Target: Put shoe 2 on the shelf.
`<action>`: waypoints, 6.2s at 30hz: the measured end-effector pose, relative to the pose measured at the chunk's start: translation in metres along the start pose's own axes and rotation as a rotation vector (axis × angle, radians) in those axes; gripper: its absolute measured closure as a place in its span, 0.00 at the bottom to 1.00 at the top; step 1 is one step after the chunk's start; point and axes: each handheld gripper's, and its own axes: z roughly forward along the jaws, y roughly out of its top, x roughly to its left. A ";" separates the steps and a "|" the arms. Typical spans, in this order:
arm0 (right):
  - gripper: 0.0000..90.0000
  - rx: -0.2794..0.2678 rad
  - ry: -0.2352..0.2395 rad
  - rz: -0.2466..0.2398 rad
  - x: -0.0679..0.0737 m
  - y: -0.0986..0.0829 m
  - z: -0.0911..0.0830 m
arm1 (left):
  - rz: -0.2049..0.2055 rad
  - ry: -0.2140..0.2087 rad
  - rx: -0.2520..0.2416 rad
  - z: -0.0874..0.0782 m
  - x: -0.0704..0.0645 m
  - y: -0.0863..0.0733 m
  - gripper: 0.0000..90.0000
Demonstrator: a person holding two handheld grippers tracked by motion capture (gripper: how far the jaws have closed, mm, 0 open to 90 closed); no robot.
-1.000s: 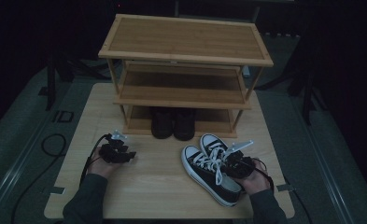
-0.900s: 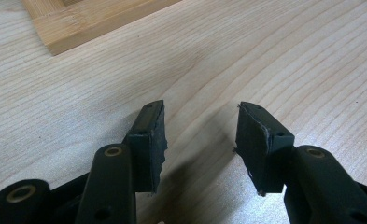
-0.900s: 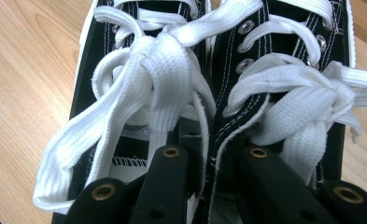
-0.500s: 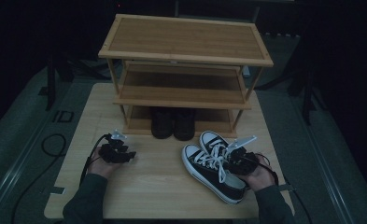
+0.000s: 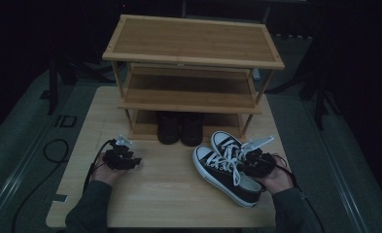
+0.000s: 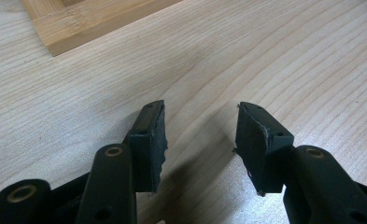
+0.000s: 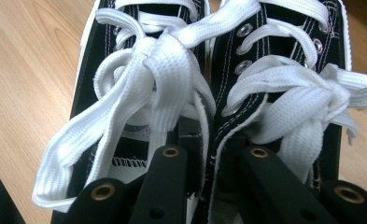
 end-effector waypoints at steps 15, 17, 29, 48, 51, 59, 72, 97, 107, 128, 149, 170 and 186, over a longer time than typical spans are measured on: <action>0.93 -0.013 0.026 -0.116 -0.005 0.019 -0.016 | -0.001 -0.002 0.000 0.000 0.000 0.000 0.59; 0.93 -0.019 0.030 -0.148 -0.006 0.022 -0.020 | -0.001 -0.002 0.001 0.000 0.000 0.000 0.59; 0.93 -0.058 0.075 -0.238 -0.006 0.042 -0.036 | 0.001 -0.001 -0.001 0.000 0.000 0.000 0.59; 0.93 -0.051 0.125 -0.375 0.000 0.070 -0.049 | -0.003 -0.004 -0.004 0.000 0.000 0.000 0.59; 0.93 -0.054 0.135 -0.389 0.000 0.074 -0.051 | -0.004 -0.005 -0.003 0.000 0.000 0.000 0.59; 0.93 -0.092 0.177 -0.430 0.001 0.085 -0.060 | -0.007 -0.005 -0.005 0.000 0.000 0.000 0.59; 0.93 -0.153 0.217 -0.485 0.004 0.104 -0.079 | -0.005 -0.007 -0.003 0.000 0.000 0.000 0.58; 0.93 -0.179 0.143 -0.432 -0.026 0.163 -0.092 | -0.008 -0.016 -0.006 0.000 0.001 0.000 0.58; 0.93 -0.171 0.045 -0.323 -0.029 0.175 -0.072 | -0.008 -0.018 -0.006 0.000 0.002 0.000 0.58; 0.93 -0.183 -0.111 -0.103 -0.031 0.187 -0.054 | -0.006 -0.019 -0.005 0.000 0.002 0.000 0.58; 0.93 -0.198 -0.228 0.047 -0.024 0.193 -0.044 | -0.010 -0.020 -0.003 0.000 0.002 0.000 0.58; 0.93 -0.212 -0.346 0.144 -0.015 0.204 -0.031 | -0.011 -0.022 -0.004 0.000 0.002 0.000 0.58; 0.66 -0.200 -0.368 0.081 -0.020 0.203 -0.039 | -0.007 -0.021 0.001 0.000 0.002 0.000 0.58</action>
